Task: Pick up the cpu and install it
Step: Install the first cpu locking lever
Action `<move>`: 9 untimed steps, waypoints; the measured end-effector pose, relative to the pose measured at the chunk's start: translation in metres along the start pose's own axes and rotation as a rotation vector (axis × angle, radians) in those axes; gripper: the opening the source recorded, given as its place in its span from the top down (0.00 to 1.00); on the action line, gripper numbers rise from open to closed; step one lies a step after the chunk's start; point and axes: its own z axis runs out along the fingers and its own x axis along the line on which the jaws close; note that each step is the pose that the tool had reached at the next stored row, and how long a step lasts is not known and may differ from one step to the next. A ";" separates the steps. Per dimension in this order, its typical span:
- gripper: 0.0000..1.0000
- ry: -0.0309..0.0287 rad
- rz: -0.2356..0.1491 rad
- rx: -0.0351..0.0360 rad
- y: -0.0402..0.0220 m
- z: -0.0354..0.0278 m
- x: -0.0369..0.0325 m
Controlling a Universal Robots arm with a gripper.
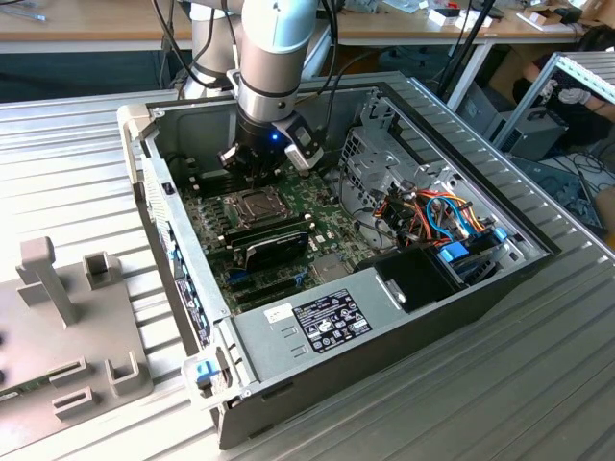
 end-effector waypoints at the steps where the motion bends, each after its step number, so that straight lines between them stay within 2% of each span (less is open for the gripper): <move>1: 0.89 0.0006 0.000 -0.0002 0.0004 -0.0027 -0.0002; 2: 0.89 0.0005 0.000 -0.0058 -0.0001 -0.0032 -0.0002; 6: 0.89 0.0004 0.001 -0.0066 0.0000 -0.0045 -0.0003; 9: 0.89 0.0002 0.001 -0.0105 -0.0011 -0.0048 -0.0004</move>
